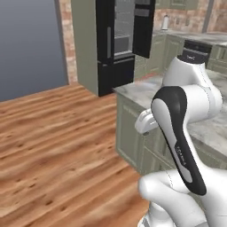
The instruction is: There is a bowl on the dining counter. Grab a lemon wedge from the fridge and place it in the bowl. Then get the liquor bottle and glass cup from the cabinet and place them next to the bowl.
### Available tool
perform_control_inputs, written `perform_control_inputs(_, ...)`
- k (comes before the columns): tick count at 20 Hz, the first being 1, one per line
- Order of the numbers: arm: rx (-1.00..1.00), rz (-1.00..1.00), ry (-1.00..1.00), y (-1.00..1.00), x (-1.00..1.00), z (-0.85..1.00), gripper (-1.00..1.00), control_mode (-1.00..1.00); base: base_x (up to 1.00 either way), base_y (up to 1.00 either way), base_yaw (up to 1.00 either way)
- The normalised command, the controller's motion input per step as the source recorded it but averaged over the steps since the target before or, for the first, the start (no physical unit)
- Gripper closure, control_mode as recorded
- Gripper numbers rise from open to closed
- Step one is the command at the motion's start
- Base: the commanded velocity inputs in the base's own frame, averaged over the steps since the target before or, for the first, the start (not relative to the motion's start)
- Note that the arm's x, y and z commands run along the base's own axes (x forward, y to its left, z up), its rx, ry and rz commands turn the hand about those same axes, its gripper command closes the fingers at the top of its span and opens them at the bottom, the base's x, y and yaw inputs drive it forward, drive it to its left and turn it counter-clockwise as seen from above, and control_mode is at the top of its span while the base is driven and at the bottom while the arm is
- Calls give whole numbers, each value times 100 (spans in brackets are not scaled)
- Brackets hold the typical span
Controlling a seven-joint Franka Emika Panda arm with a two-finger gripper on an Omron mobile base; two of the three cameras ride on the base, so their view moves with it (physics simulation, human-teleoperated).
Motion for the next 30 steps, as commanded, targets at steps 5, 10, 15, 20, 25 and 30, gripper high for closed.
perform_control_inputs(5,0,0,0,0,0,0,-100,100,100,71,-1)
perform_control_inputs(10,0,0,0,0,0,0,-100,100,100,69,0)
perform_control_inputs(15,0,0,0,0,0,0,-100,100,100,66,0)
perform_control_inputs(20,0,0,0,0,0,0,-100,100,100,61,1)
perform_control_inputs(25,0,0,0,0,0,0,-100,100,100,56,7)
perform_control_inputs(30,0,0,0,0,0,0,-100,100,100,49,18)
